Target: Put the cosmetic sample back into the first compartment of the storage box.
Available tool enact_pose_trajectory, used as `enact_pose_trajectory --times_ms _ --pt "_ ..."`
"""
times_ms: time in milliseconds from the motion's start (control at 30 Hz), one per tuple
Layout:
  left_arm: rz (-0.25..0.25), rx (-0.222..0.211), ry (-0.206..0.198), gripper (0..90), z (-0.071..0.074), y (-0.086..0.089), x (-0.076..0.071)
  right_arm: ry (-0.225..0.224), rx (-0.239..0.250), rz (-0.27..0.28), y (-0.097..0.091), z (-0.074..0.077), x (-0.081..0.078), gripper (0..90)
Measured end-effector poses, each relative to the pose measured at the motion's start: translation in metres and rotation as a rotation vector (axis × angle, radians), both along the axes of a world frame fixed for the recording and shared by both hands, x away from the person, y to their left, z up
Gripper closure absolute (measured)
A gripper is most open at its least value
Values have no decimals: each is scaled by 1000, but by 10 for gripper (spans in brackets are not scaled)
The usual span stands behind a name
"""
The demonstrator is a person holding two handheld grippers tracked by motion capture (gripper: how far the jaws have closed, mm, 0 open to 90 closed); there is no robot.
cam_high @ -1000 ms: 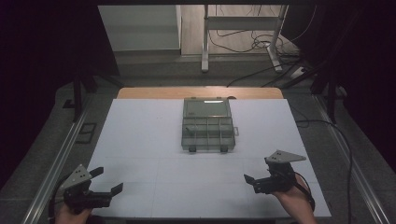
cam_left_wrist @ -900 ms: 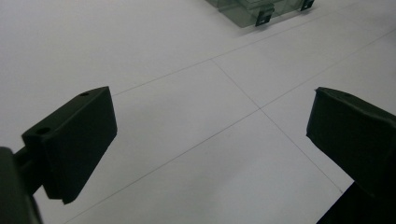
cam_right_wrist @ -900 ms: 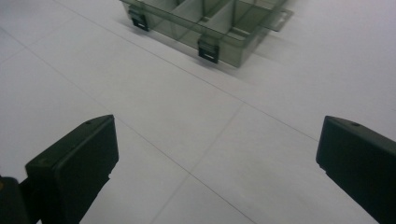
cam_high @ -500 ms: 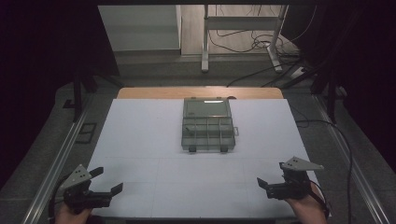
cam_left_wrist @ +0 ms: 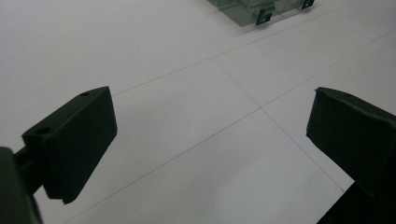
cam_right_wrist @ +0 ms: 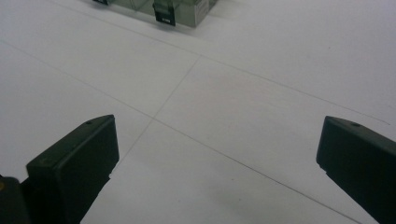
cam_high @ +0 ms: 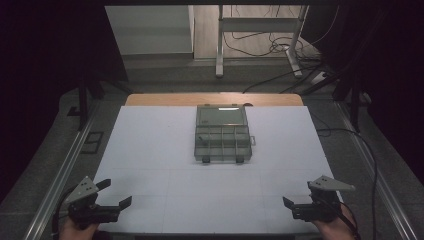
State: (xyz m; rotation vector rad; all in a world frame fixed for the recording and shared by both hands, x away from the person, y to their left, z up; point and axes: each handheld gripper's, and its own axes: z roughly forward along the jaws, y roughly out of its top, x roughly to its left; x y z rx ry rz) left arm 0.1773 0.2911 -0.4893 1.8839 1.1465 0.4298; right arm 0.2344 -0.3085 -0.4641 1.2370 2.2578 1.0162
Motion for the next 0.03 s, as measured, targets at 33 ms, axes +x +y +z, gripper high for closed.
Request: enact_pose_trajectory --times_ms 33 --pt "0 -1 0 23 0 0 0 0 -14 4 1 0 0 0"
